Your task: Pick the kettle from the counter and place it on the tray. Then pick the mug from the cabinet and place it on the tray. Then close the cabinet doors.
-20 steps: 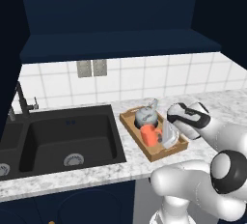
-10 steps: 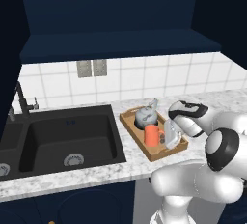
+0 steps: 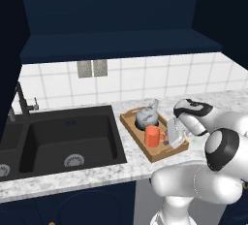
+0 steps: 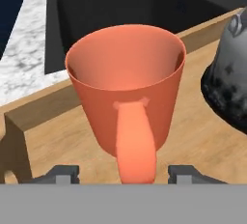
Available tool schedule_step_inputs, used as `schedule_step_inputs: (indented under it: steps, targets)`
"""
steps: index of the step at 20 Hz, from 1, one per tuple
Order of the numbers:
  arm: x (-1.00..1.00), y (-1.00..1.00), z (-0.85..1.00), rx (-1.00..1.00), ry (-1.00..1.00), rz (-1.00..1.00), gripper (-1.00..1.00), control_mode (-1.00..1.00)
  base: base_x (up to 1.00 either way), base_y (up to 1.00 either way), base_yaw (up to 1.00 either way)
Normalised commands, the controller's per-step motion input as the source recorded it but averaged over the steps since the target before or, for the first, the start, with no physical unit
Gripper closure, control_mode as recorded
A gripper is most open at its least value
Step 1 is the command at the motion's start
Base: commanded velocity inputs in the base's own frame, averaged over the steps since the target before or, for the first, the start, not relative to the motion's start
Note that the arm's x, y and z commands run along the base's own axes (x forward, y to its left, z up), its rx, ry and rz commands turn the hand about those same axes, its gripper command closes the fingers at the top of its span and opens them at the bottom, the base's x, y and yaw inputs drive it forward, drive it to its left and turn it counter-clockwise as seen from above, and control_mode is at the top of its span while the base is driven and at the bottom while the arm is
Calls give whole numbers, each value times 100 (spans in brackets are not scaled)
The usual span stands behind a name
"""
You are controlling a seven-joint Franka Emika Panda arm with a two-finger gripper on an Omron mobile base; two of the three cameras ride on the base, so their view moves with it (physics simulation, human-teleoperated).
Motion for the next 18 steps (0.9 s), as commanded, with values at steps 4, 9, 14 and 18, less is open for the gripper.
schedule_step_inputs:
  steps: [4,9,14,18]
  targets:
    - [-40,-17,64,12,-5,-5,-100,-100,0,0,0]
    - [-28,-7,60,21,-9,-7,-100,-100,0,0,0]
    - [-26,-20,32,24,-13,-8,-100,-100,0,0,0]
    - [0,-51,30,12,-5,-3,-100,-100,0,0,0]
